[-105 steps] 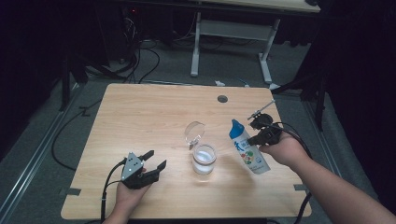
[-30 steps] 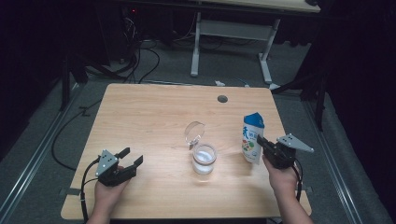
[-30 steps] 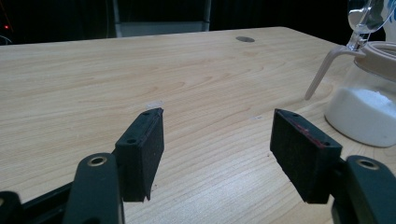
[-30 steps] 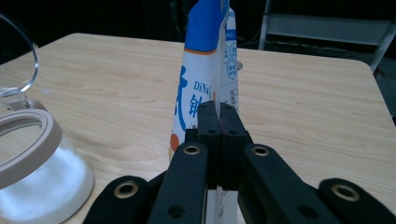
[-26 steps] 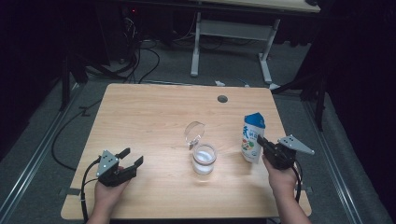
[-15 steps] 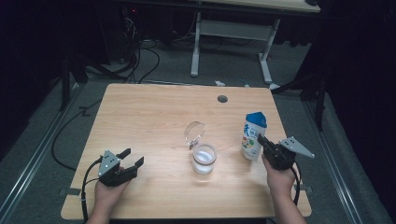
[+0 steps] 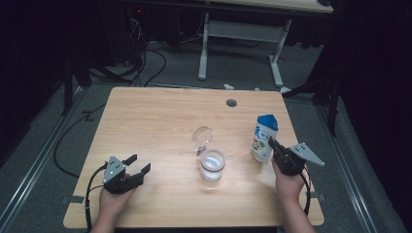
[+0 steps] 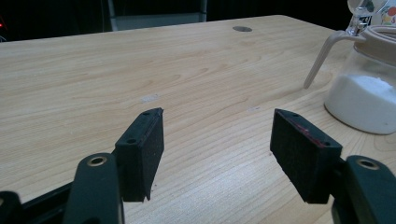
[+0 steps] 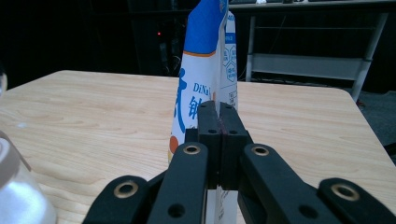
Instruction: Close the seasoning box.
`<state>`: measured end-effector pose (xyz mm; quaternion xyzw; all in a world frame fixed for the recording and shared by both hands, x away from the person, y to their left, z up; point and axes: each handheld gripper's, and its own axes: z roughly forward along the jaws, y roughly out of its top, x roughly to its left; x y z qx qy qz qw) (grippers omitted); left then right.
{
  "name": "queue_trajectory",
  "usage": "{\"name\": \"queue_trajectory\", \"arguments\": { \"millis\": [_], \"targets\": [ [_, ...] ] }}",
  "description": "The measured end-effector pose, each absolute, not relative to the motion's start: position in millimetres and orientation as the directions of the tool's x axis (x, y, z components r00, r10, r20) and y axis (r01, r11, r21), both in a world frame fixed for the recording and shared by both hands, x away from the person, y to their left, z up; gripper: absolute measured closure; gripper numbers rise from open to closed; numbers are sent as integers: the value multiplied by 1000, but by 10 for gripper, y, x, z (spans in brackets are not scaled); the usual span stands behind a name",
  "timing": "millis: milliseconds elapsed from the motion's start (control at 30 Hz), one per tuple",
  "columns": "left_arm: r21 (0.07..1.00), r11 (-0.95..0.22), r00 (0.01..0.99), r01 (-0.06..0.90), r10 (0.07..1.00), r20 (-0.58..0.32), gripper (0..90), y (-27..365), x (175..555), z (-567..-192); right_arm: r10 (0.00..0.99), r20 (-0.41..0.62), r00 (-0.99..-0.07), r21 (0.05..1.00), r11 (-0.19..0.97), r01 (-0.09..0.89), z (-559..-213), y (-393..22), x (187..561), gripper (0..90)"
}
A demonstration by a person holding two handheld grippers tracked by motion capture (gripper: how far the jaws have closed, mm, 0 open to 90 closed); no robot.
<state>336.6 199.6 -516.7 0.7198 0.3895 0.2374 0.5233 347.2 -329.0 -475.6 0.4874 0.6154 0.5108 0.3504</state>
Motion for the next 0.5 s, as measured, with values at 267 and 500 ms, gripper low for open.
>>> {"name": "queue_trajectory", "arguments": {
  "millis": [267, 500],
  "targets": [
    [938, -149, 586, 314, 807, -68, 350, 1988, 3364, -5172, 956, 69, -285, 964, 10, 265, -4906, -3301, 3392, 863],
    [938, -150, 591, 314, 804, -69, 349, 1979, 3362, -5170, 957, 65, -282, 963, 13, 268, -4937, -3302, 3352, 852]
  ]
}}
